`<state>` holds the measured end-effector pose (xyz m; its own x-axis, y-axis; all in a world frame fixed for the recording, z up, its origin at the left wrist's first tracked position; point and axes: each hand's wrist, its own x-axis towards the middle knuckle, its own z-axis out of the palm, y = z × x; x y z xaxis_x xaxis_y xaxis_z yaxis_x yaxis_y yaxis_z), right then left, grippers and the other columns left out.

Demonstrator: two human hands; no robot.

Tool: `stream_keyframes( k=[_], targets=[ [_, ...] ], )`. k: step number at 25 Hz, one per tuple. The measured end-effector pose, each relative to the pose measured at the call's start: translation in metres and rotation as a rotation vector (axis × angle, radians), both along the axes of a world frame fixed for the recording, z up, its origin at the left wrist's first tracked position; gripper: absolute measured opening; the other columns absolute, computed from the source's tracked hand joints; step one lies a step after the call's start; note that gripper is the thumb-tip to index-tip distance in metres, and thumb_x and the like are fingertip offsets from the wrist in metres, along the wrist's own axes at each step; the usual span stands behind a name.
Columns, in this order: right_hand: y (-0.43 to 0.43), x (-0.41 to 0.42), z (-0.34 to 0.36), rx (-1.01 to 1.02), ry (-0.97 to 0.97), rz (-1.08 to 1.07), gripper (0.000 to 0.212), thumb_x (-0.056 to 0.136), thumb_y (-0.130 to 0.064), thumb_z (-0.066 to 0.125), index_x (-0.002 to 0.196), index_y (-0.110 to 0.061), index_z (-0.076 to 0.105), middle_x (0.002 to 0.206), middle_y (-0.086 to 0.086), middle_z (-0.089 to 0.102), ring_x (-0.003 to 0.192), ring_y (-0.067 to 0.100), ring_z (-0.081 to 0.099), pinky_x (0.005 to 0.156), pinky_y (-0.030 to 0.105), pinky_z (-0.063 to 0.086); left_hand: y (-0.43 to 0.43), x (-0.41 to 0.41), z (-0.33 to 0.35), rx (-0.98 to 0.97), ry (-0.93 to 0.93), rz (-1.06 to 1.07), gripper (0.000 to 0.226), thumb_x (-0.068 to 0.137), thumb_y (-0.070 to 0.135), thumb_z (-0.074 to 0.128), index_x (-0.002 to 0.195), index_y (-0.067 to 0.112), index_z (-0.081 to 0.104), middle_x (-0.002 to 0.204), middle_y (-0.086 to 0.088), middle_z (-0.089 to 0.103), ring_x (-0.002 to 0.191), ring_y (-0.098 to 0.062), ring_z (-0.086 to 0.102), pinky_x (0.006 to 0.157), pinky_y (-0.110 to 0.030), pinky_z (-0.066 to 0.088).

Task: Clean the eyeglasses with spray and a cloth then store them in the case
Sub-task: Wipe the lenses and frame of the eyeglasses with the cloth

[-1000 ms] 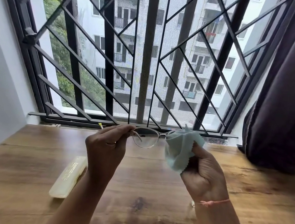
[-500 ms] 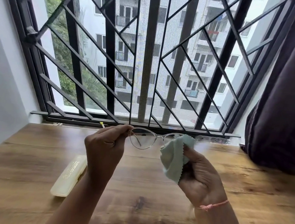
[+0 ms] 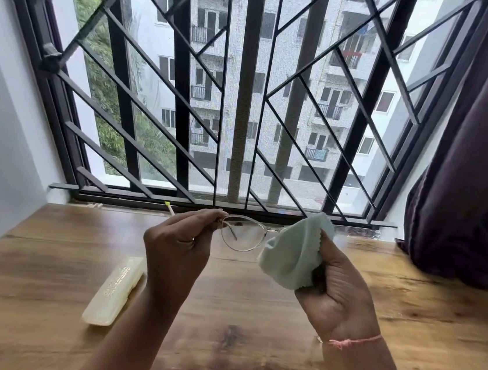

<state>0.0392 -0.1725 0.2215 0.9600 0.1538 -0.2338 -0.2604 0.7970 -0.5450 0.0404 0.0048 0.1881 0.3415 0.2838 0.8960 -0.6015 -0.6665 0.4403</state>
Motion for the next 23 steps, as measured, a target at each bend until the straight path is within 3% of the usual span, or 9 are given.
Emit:
stream_keyframes(
  k=[1,2,5,9,11,15,21,23],
  targets=[
    [-0.001,0.0,0.0,0.0,0.018,0.004,0.054,0.008,-0.012,0.09,0.058,-0.005,0.072,0.06,0.009,0.07,0.05,0.02,0.067,0.045,0.038,0.056,0.001,0.0,-0.001,-0.005,0.006,0.01,0.014,0.07,0.003,0.072,0.085,0.003,0.072,0.084,0.005,0.066,0.08,-0.005,0.064,0.075,-0.009,0.05],
    [-0.001,0.0,0.0,-0.003,0.035,0.006,0.047,0.013,-0.009,0.089,0.055,-0.005,0.07,0.056,0.009,0.069,0.047,0.019,0.066,0.044,0.037,0.055,0.001,0.0,-0.001,-0.006,0.012,0.019,0.016,0.069,0.001,0.073,0.085,0.003,0.072,0.083,0.005,0.066,0.079,-0.005,0.064,0.074,-0.009,0.05],
    [-0.002,0.0,0.0,0.0,0.082,0.002,0.015,0.056,-0.006,0.07,0.068,-0.005,0.06,0.047,0.006,0.064,0.04,0.016,0.063,0.041,0.033,0.052,0.001,0.0,-0.004,-0.019,0.026,0.022,0.023,0.069,0.002,0.074,0.09,0.008,0.069,0.083,0.004,0.066,0.078,-0.004,0.064,0.074,-0.008,0.05],
    [-0.001,-0.001,-0.01,-0.038,0.015,0.08,0.023,0.039,-0.008,0.087,0.054,-0.007,0.071,0.053,0.007,0.067,0.046,0.017,0.065,0.046,0.032,0.055,0.001,-0.001,-0.001,-0.039,0.04,0.062,0.03,0.066,-0.002,0.074,0.092,0.012,0.067,0.083,0.007,0.065,0.077,-0.004,0.064,0.071,-0.011,0.051],
    [0.002,-0.002,-0.013,-0.118,-0.029,0.132,0.025,0.031,-0.006,0.087,0.05,-0.009,0.071,0.051,0.005,0.065,0.044,0.014,0.063,0.046,0.028,0.055,0.0,0.0,0.002,-0.009,0.044,0.08,0.026,0.066,-0.002,0.073,0.089,0.01,0.07,0.082,0.008,0.065,0.076,-0.004,0.064,0.069,-0.013,0.052],
    [0.006,-0.004,-0.011,-0.113,-0.033,0.123,0.004,0.046,-0.008,0.072,0.049,-0.01,0.07,0.054,0.005,0.066,0.047,0.015,0.064,0.045,0.028,0.054,-0.006,0.002,-0.003,0.002,0.072,0.077,0.016,0.066,-0.002,0.073,0.081,0.003,0.074,0.081,0.005,0.066,0.078,-0.004,0.064,0.073,-0.006,0.049],
    [-0.008,0.007,-0.016,-0.055,0.088,0.02,0.028,0.061,-0.028,0.066,0.083,-0.011,0.063,0.062,0.004,0.071,0.066,0.021,0.067,0.06,0.04,0.056,-0.011,-0.001,-0.011,-0.018,0.082,0.049,0.018,0.068,0.0,0.072,0.085,0.005,0.072,0.082,0.003,0.067,0.079,-0.005,0.065,0.075,-0.008,0.05],
    [-0.009,0.004,-0.017,-0.049,0.051,0.077,0.037,0.048,-0.026,0.083,0.078,-0.008,0.068,0.064,0.006,0.071,0.068,0.022,0.067,0.059,0.041,0.057,-0.004,-0.004,-0.013,-0.046,0.109,0.062,0.018,0.069,0.002,0.072,0.086,0.008,0.072,0.081,0.004,0.068,0.078,-0.006,0.066,0.073,-0.01,0.051]
  ],
)
